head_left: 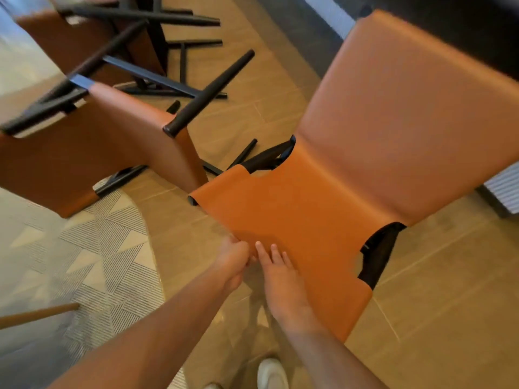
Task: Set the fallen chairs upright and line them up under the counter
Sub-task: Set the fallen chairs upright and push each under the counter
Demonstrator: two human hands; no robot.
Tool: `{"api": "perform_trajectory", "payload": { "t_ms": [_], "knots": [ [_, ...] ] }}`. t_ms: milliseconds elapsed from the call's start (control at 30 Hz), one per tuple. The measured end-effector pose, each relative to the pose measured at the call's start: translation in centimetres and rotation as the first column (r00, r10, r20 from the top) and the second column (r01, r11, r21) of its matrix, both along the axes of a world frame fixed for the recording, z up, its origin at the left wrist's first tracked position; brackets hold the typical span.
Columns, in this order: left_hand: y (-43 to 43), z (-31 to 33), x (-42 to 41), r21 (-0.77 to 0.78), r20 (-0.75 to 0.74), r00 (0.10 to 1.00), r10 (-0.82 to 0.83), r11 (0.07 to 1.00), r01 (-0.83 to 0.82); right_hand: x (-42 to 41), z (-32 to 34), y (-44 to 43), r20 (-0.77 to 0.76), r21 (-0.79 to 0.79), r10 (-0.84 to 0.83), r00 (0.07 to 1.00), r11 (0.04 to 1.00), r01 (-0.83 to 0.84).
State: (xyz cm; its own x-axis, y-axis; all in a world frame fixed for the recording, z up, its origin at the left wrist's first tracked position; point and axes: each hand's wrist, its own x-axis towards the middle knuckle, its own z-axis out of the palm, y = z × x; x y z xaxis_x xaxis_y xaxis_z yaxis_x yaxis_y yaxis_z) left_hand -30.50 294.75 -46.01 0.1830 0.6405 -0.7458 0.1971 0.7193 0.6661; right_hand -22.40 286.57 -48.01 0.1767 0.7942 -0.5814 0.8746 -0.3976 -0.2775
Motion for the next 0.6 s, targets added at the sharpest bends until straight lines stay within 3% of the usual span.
{"api": "perform_trajectory", "payload": {
  "t_ms": [233, 300, 333, 367, 400, 433, 500, 533, 600],
  "knots": [
    [3.1, 10.5, 7.9, 0.082, 0.121, 0.984, -0.132, 0.989, 0.122, 9.0, 9.1, 2.3, 0.065, 0.143, -0.132, 0.989, 0.982, 0.122],
    [4.2, 12.5, 9.9, 0.171, -0.082, 0.941, -0.329, 0.925, 0.338, 11.4, 10.9, 2.7, 0.069, 0.187, -0.159, 0.985, 0.972, 0.144],
    [4.8, 13.7, 11.0, 0.218, -0.303, 0.836, -0.458, 0.820, 0.529, 12.6, 11.7, 2.9, 0.069, 0.203, -0.171, 0.983, 0.967, 0.154],
    [5.2, 14.7, 12.2, 0.235, -0.556, 0.645, -0.524, 0.646, 0.726, 13.7, 12.6, 3.1, 0.067, 0.216, -0.184, 0.981, 0.962, 0.165],
    [5.7, 15.6, 13.7, 0.244, -0.763, 0.448, -0.467, 0.434, 0.867, 14.8, 13.6, 3.4, 0.075, 0.235, -0.200, 0.977, 0.956, 0.178],
    [5.8, 16.4, 15.0, 0.262, -0.872, 0.333, -0.358, 0.233, 0.937, 15.6, 14.3, 3.7, 0.090, 0.251, -0.216, 0.972, 0.950, 0.188],
    [6.3, 17.3, 17.7, 0.252, -0.950, 0.219, -0.222, -0.129, 0.959, 17.4, 15.9, 4.5, 0.132, 0.283, -0.255, 0.958, 0.936, 0.210],
    [6.8, 17.8, 18.9, 0.161, -0.975, 0.109, -0.194, -0.275, 0.948, 18.3, 16.6, 4.9, 0.149, 0.303, -0.276, 0.950, 0.927, 0.222],
    [8.5, 18.6, 20.2, 0.008, -0.982, -0.065, -0.176, -0.385, 0.923, 20.0, 18.0, 5.5, 0.159, 0.312, -0.314, 0.936, 0.915, 0.254]
  ]
}}
